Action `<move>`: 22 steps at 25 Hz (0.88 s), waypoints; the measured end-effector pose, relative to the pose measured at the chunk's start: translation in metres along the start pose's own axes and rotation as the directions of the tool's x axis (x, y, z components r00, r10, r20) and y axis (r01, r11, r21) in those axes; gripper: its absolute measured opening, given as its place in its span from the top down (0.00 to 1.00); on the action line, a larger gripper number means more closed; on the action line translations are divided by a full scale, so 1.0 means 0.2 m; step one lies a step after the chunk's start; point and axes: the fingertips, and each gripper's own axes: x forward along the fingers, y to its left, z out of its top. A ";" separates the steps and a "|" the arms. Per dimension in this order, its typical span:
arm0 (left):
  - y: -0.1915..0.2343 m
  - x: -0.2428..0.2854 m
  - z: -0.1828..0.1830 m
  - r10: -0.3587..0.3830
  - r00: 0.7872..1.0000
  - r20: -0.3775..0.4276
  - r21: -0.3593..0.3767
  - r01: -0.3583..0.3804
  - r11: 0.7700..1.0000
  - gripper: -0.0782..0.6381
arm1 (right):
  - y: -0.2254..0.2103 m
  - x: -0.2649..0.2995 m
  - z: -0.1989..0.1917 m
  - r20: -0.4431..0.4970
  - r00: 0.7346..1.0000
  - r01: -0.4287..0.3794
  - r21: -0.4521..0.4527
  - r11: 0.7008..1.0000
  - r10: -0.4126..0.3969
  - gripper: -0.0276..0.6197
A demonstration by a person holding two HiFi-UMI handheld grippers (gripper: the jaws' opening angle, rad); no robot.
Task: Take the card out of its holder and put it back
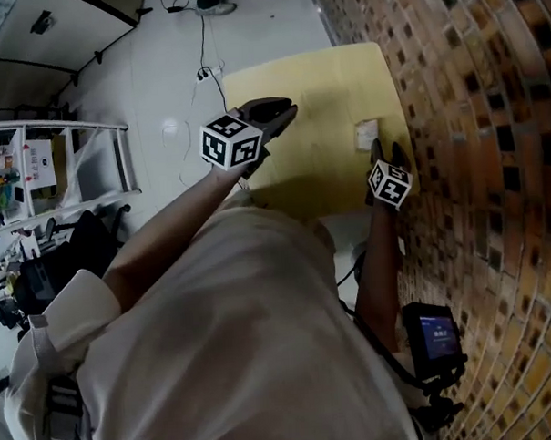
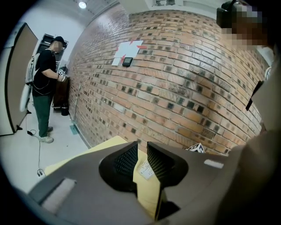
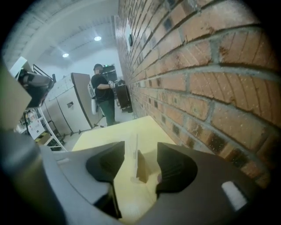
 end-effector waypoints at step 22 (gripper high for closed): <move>-0.24 0.04 -0.26 -0.173 0.983 -0.070 -0.012 0.172 0.985 0.78 | 0.24 -0.65 -0.22 0.068 0.997 0.016 0.072 0.997 -0.021 0.77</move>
